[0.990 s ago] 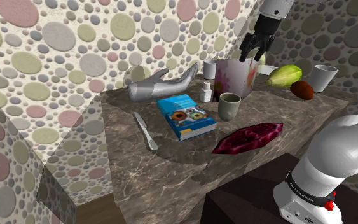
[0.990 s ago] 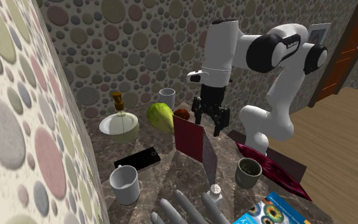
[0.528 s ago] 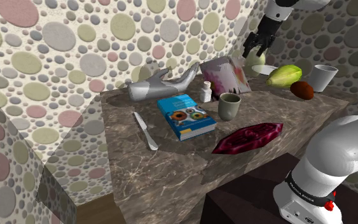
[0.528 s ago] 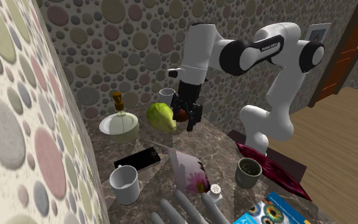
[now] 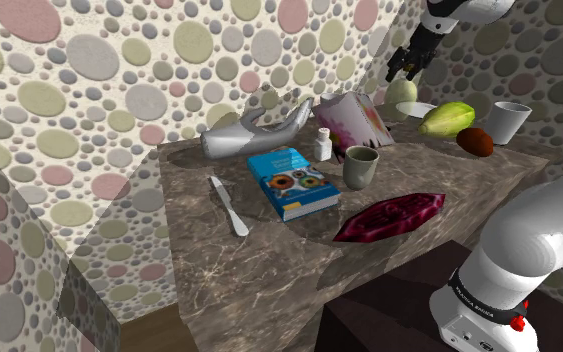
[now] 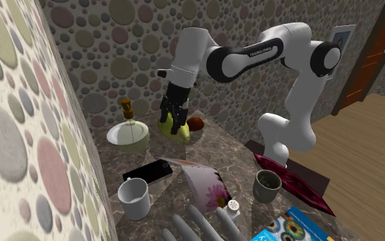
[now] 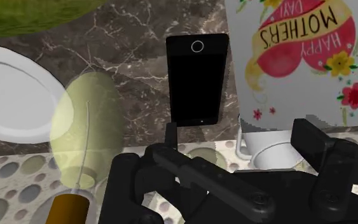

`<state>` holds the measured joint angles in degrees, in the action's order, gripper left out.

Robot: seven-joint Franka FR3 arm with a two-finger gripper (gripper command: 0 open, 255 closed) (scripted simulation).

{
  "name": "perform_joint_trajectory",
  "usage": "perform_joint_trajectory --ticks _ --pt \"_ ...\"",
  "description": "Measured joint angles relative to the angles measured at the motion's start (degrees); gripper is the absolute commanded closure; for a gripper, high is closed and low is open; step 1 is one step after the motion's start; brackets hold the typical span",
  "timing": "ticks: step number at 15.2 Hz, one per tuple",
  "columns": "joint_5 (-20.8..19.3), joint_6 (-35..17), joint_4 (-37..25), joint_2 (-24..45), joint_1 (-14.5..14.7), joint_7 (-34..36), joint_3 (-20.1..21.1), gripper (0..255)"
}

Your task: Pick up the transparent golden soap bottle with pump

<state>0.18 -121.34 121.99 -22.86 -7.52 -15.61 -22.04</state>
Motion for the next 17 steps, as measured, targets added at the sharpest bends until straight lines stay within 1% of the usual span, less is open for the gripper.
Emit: perform_joint_trajectory --ticks 3,6,10,13,14,17 --pt "1.77 -3.45 -2.31 3.51 -0.04 -3.27 -3.06 0" --pt "4.88 -5.80 -6.68 8.24 0.33 -6.92 -6.33 0" --pt "10.25 -8.04 -12.41 14.15 0.46 -12.03 -10.25 0" --pt "15.85 -8.85 -17.64 19.47 0.01 -16.50 -13.06 0" --pt "17.16 -9.28 -18.29 20.56 -0.19 -17.60 -13.52 0" --pt "18.43 -11.47 -16.61 21.02 -0.35 -19.08 -13.80 0"
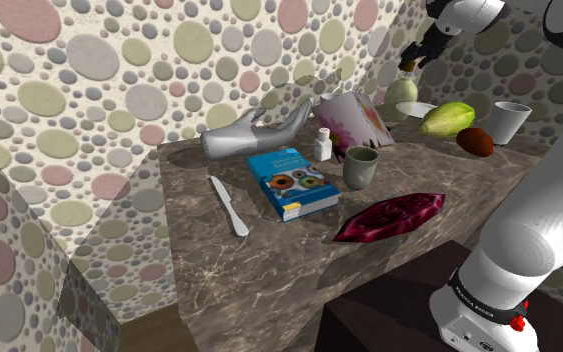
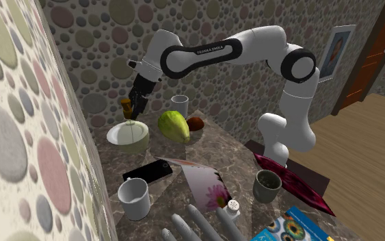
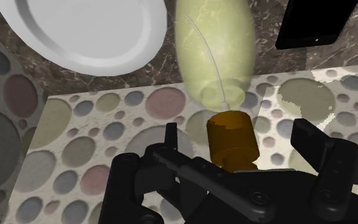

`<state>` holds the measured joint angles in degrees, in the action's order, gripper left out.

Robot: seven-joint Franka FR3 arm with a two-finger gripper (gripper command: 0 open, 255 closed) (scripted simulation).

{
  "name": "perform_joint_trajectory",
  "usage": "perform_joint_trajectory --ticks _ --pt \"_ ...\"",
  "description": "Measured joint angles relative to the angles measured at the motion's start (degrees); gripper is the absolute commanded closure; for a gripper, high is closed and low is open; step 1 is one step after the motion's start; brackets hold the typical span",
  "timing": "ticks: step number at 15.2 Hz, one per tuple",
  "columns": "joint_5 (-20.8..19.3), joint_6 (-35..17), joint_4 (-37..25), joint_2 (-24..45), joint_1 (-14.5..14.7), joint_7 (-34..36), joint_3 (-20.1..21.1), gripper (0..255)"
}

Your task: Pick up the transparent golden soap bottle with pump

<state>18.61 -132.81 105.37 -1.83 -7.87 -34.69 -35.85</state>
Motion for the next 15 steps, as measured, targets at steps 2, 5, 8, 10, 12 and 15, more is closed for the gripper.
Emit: perform_joint_trajectory --ticks 2,5,8,10,12,15 --pt "0.76 -1.27 1.06 0.35 -0.03 -0.83 -0.09 0" --pt "1.38 -2.82 2.53 0.53 0.03 -1.53 -0.06 255" --pt "1.45 -3.04 2.70 0.53 0.04 -1.60 -0.06 255" --pt "1.49 -3.06 2.67 0.56 0.04 -1.63 -0.06 255" --pt "1.50 -3.06 2.68 0.56 0.04 -1.64 -0.06 255" --pt "1.51 -3.13 2.73 0.54 0.04 -1.67 -0.06 255"
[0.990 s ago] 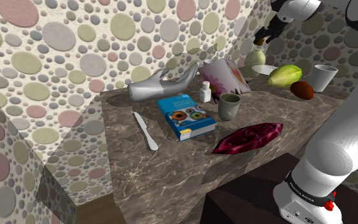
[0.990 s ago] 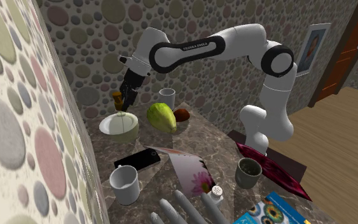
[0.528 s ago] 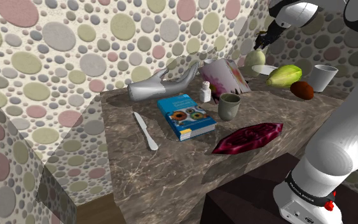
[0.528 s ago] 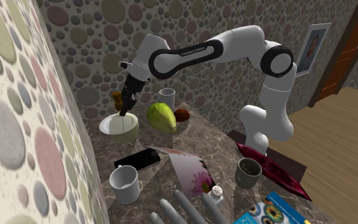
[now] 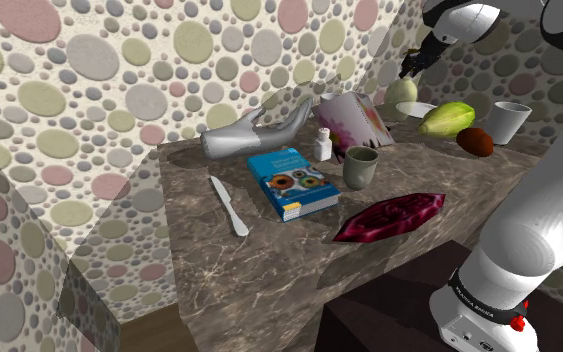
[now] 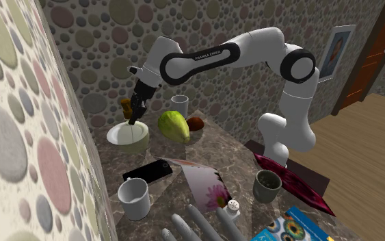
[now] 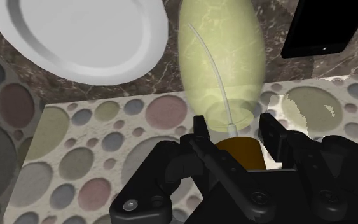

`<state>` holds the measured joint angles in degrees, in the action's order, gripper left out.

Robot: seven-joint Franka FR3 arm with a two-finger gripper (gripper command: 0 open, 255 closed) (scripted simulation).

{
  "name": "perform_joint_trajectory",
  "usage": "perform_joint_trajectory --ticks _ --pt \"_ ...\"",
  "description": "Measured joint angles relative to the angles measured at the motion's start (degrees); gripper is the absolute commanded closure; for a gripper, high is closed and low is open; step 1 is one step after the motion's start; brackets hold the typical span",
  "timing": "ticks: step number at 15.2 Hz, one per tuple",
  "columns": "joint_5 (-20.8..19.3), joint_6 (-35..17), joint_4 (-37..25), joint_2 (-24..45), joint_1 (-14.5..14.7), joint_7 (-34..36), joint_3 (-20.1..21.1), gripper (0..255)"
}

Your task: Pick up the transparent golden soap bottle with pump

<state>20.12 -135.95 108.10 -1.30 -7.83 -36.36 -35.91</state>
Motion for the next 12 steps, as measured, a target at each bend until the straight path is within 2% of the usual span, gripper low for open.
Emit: perform_joint_trajectory --ticks 12 --pt "-2.42 7.77 -7.78 -0.25 -0.20 3.22 -0.09 255"
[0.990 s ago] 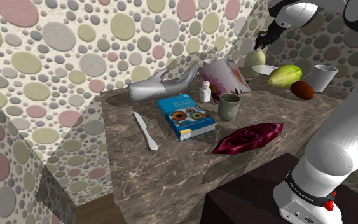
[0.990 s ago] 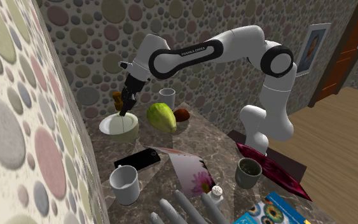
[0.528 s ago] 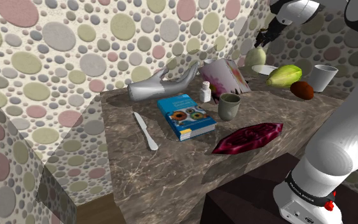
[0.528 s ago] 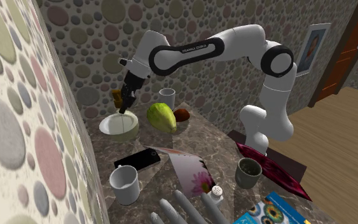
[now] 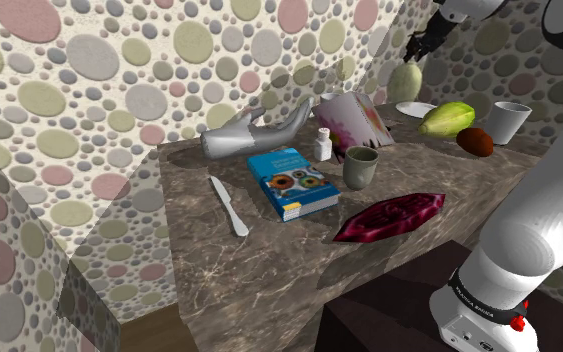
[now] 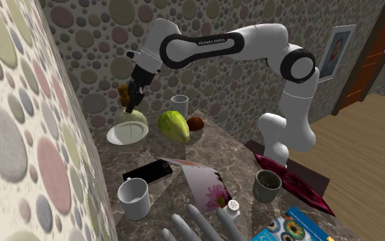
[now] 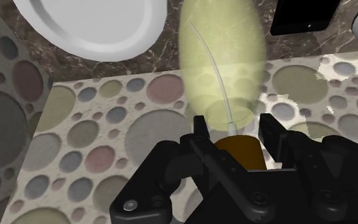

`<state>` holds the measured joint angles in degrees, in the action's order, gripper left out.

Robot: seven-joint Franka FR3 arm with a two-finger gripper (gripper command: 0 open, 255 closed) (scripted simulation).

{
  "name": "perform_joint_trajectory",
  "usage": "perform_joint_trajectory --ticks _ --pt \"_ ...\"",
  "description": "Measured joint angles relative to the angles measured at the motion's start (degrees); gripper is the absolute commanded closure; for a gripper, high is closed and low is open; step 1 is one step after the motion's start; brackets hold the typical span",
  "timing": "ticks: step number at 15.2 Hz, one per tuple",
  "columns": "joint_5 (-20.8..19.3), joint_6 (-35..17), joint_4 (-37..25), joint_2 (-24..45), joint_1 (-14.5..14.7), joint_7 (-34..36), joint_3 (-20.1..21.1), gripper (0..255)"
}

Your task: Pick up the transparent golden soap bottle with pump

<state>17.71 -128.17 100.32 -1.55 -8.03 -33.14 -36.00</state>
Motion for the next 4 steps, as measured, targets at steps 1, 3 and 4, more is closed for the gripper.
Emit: perform_joint_trajectory --ticks 1,3,4 --pt "0.02 0.69 -0.83 0.18 -0.06 0.09 -0.07 255" --pt "-0.24 2.19 -2.45 0.27 -0.08 0.63 -0.08 255" --pt "-0.10 2.72 -3.16 0.52 -0.15 0.59 -0.18 255"
